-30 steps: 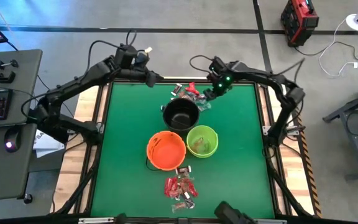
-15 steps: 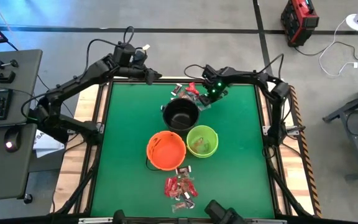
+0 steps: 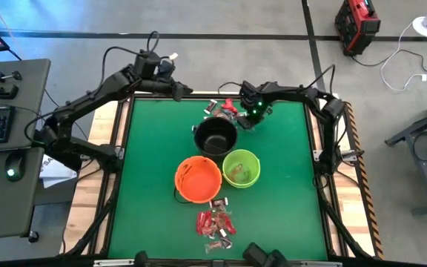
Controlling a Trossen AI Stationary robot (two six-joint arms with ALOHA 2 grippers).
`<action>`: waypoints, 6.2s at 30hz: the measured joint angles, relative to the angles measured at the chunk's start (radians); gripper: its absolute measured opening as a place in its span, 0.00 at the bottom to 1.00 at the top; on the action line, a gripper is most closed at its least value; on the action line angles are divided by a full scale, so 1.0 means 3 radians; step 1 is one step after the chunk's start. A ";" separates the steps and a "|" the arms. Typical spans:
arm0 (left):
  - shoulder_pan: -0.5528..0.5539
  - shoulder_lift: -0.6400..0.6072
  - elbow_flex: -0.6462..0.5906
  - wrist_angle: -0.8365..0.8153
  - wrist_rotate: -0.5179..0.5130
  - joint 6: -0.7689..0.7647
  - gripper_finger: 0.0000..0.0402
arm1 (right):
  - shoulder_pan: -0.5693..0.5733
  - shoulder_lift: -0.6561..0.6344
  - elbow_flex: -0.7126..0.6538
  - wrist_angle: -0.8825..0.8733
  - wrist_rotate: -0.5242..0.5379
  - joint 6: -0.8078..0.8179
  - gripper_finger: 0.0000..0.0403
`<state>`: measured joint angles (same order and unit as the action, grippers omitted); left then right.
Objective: Sort candy by brand, put in halloween buckets
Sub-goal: Put the blue gummy into the green bucket, then put the orange gummy into the green bucket, then put the blue gummy into the green bucket
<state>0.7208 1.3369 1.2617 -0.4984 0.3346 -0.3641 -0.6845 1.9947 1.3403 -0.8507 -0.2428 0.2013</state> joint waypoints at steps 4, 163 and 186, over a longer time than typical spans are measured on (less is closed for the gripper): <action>0.0000 -0.0058 0.0000 0.0010 -0.0011 0.0000 0.50 | 0.0001 -0.0110 -0.0003 -0.0142 0.0055 -0.0181 0.03; -0.3017 0.1471 0.0172 0.1644 -0.2084 0.1671 0.05 | 0.3011 -0.2544 -0.0003 -0.1228 0.2294 0.1582 0.53; -0.3965 0.1276 0.0252 0.0898 -0.0917 0.1488 0.56 | 0.2879 -0.2545 -0.0003 -0.1146 0.1914 0.1567 0.53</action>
<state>-0.4686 1.7197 1.3373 -0.2291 0.0595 0.0822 0.1791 1.2312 1.3396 -1.1946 0.3313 0.6712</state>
